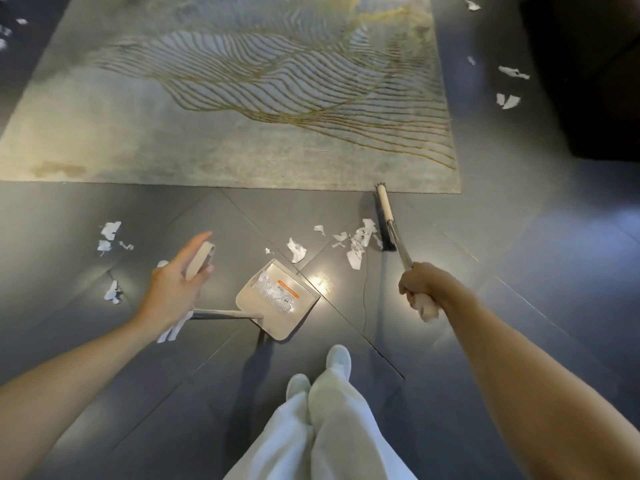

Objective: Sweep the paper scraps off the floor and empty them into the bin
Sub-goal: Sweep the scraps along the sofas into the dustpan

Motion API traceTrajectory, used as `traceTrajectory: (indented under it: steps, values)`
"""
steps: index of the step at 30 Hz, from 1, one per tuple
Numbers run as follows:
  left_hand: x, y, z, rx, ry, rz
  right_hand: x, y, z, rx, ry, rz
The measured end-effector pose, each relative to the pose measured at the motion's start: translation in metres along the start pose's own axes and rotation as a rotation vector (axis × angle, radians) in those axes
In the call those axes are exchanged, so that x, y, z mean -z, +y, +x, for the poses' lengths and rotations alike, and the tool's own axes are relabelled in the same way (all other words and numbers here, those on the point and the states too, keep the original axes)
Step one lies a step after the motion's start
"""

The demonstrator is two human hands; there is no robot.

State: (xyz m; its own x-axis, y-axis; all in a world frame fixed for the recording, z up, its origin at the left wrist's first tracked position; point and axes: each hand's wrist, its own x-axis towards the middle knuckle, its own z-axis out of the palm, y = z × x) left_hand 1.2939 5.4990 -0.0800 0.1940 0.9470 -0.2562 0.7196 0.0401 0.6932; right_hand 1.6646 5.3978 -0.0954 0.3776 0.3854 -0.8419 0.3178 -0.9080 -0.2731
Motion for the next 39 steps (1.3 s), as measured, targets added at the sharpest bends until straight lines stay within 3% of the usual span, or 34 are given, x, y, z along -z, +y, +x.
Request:
traceTrajectory:
  steps: [3,12,19,24,28,34,39]
  values:
    - [0.016,-0.008,0.008,0.037,0.017,-0.019,-0.016,-0.017,0.009,-0.037,-0.128,0.153]
    - [0.049,-0.051,0.049,0.092,0.117,-0.023,-0.068,-0.086,-0.006,0.047,-0.225,0.043]
    - [0.067,-0.068,0.100,0.047,0.030,-0.065,-0.117,-0.145,-0.023,0.059,-0.249,0.036]
    - [0.076,-0.069,0.134,-0.013,-0.012,-0.093,-0.161,-0.179,-0.051,0.072,-0.355,0.018]
    - [0.083,-0.072,0.143,-0.040,-0.023,-0.114,-0.173,-0.185,-0.074,0.057,-0.351,0.109]
    - [0.094,-0.079,0.136,-0.082,-0.092,-0.091,-0.144,-0.183,-0.111,0.035,-0.341,0.008]
    - [0.090,-0.066,0.129,-0.105,-0.123,-0.068,-0.123,-0.163,-0.119,0.034,-0.236,-0.001]
